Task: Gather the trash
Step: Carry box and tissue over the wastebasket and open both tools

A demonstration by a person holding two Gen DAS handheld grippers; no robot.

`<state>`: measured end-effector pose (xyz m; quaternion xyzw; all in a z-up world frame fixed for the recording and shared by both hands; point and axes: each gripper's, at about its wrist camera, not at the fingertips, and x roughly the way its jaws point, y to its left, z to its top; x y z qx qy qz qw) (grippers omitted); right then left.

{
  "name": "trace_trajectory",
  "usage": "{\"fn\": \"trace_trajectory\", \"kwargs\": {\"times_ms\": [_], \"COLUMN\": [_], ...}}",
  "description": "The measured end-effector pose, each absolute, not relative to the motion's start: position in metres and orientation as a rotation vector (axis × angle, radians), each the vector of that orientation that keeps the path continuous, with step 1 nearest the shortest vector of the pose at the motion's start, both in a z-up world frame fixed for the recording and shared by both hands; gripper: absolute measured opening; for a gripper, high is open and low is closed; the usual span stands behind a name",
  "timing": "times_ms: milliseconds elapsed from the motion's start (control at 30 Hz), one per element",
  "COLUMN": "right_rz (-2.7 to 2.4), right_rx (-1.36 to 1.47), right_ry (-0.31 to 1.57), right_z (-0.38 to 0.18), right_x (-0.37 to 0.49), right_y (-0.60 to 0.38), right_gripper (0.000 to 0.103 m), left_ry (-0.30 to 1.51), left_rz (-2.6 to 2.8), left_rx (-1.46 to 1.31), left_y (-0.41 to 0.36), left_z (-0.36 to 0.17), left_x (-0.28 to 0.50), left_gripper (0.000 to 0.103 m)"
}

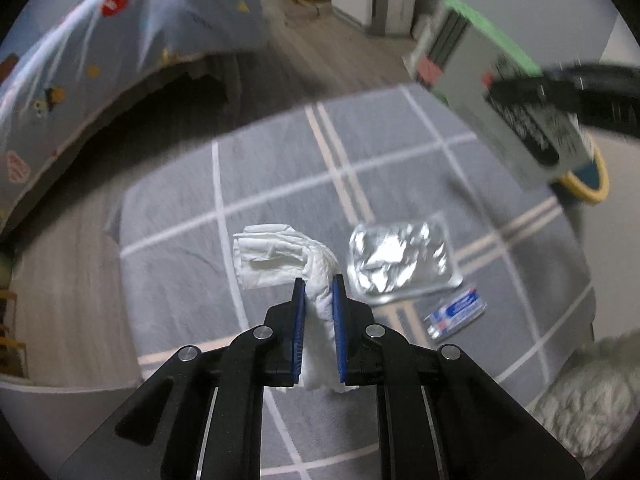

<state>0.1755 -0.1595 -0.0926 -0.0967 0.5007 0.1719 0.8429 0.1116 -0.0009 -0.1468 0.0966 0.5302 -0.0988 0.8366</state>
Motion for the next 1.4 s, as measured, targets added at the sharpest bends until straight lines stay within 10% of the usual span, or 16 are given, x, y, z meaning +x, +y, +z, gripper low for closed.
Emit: {"fn": "trace_trajectory", "kwargs": {"times_ms": [1400], "right_rz": [0.047], "right_rx": [0.119], "right_ry": [0.968], "right_z": [-0.045], "right_x": [0.123], "right_y": [-0.424], "right_gripper": [0.019], "left_ry": [0.863], "left_rz": [-0.472], "left_rx": [0.151], "left_y": [-0.188], "left_z": [-0.084], "left_x": [0.144], "left_gripper": [0.014]}}
